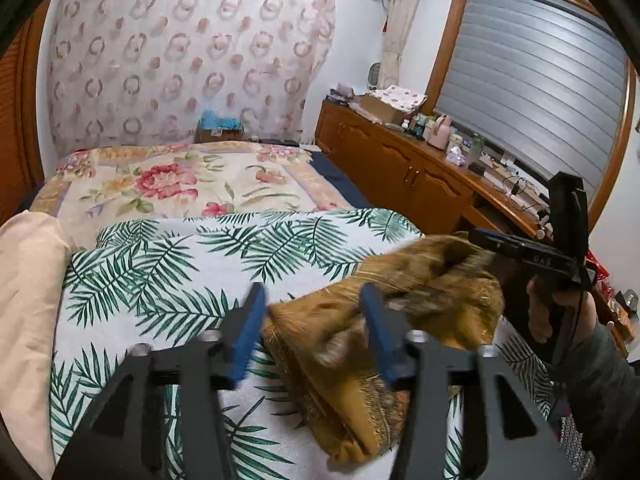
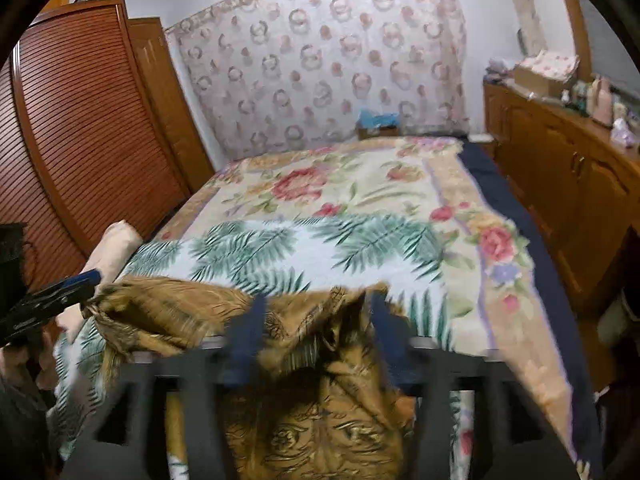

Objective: Fold small clothes

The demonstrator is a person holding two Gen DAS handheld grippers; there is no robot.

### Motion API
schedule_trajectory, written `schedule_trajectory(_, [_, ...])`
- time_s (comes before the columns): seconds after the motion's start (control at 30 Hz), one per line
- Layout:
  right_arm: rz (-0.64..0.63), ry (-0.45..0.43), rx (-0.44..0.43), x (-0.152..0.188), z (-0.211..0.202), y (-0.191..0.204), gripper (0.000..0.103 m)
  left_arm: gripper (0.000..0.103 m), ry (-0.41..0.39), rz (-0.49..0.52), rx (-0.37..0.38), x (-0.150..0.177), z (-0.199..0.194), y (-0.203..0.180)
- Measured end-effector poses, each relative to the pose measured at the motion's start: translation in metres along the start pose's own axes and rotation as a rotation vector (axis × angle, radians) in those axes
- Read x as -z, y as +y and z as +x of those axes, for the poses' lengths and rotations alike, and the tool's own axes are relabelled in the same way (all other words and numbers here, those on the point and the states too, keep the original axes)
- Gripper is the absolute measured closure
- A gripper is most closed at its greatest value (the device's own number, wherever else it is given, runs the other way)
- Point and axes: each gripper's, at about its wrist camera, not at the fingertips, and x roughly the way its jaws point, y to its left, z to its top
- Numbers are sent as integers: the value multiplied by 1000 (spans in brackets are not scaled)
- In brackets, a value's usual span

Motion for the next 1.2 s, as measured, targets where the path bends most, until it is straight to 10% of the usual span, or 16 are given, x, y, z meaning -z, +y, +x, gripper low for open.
schedule_trajectory(0.1, [-19,-21,3,-5,-13,3,34,23,4,23,24,-1,-3,-4])
schedule_trajectory(0.47, [-226,110,41,16,16,23,35,23,152,34,-30,22,40,-11])
schedule_trajectory(0.6, [-234,151,29,4,40,24,64,23,166,39,-40,26,43,-13])
schedule_trajectory(0.67, [-242,190,-1,-2,49,24,98,23,169,38,-43,28,44,-14])
schedule_trajectory(0.73, [-259,212,-47,-7,51,23,101,23,170,38,-54,29,44,-14])
schedule_trajectory(0.9, [-115,48,63,-19,31,-1,101,23,178,36,-87,33,48,-9])
schedule_trajectory(1.07, [-92,109,123,-12,41,-2,101,23,200,21,-110,37,53,1])
schedule_trajectory(1.2, [-88,112,138,-20,35,0,70,23,219,-8,-93,32,59,7])
